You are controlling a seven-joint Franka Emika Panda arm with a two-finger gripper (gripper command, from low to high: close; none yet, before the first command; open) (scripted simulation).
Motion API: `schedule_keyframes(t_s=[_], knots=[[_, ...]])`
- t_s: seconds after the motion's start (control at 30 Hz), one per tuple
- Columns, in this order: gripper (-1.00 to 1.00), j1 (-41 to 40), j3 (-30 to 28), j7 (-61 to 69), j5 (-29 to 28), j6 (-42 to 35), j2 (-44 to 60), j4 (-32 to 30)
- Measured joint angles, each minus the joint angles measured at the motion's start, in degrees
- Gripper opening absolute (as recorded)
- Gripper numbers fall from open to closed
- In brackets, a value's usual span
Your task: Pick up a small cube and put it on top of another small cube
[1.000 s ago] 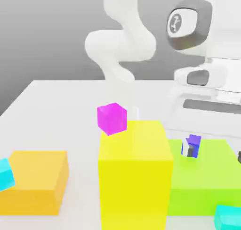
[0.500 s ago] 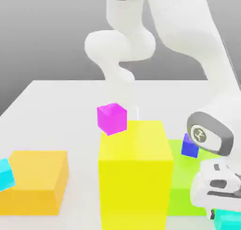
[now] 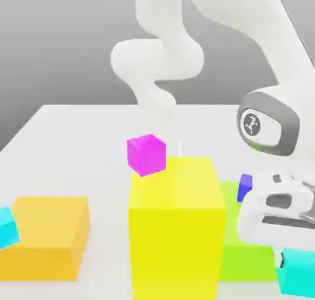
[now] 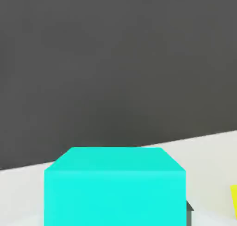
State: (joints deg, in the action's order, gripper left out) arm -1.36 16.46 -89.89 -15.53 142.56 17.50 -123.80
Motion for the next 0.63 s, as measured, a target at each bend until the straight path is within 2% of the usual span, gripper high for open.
schedule_keyframes(t_s=[0.3,0.4,0.5,0.53,0.63], knots=[[-1.0,-12.59,-10.66,-2.38,7.76,-4.75,-9.99,-5.29],[-1.0,-20.84,-14.94,-3.71,11.16,-6.23,-13.52,-7.34],[-1.0,-28.81,-19.04,-6.42,15.07,-4.15,-11.3,-8.01],[1.0,-29.42,-19.39,-6.84,15.79,-2.69,-9.98,-8.32],[1.0,-29.44,-19.39,-6.84,15.79,-2.69,-9.98,-8.32]])
